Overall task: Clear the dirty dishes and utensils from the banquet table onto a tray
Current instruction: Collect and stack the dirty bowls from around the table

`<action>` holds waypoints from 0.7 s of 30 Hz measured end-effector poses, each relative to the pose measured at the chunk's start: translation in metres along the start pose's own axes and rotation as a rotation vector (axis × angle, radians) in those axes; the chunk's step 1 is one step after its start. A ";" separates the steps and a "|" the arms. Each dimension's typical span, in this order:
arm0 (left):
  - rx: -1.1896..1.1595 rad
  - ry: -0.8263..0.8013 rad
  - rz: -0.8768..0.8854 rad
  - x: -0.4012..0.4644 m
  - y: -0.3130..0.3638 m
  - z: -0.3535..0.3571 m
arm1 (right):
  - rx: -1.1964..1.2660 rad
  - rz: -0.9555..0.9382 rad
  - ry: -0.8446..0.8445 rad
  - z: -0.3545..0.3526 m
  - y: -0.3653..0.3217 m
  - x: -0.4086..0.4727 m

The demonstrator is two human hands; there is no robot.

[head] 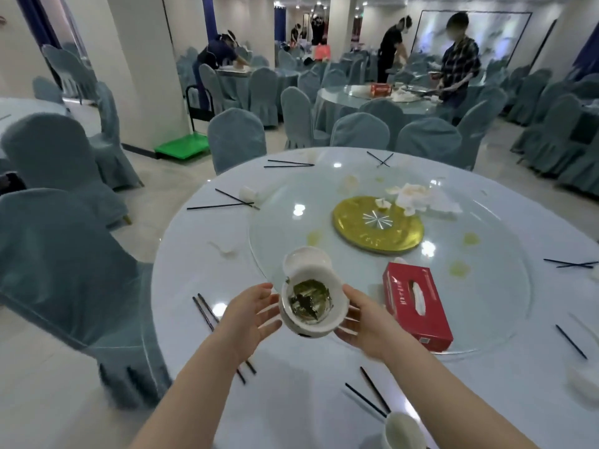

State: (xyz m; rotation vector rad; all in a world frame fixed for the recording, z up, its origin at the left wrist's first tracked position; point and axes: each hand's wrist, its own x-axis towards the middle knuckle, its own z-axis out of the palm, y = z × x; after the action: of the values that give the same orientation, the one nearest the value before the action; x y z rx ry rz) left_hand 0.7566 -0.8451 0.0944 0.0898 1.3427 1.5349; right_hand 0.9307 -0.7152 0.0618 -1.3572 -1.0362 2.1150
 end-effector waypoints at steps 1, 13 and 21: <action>-0.011 0.003 -0.033 0.017 -0.005 0.009 | 0.010 0.012 0.022 -0.007 -0.003 0.014; 0.010 0.042 -0.268 0.151 -0.055 0.066 | 0.247 0.083 0.178 -0.067 0.016 0.099; 0.101 0.005 -0.145 0.170 -0.057 0.065 | 0.292 -0.040 0.171 -0.069 0.012 0.116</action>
State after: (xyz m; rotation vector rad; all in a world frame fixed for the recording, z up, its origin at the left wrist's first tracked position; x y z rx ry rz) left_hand 0.7567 -0.6899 -0.0166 0.0505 1.4000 1.3466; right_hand 0.9427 -0.6185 -0.0326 -1.3320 -0.6515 1.9884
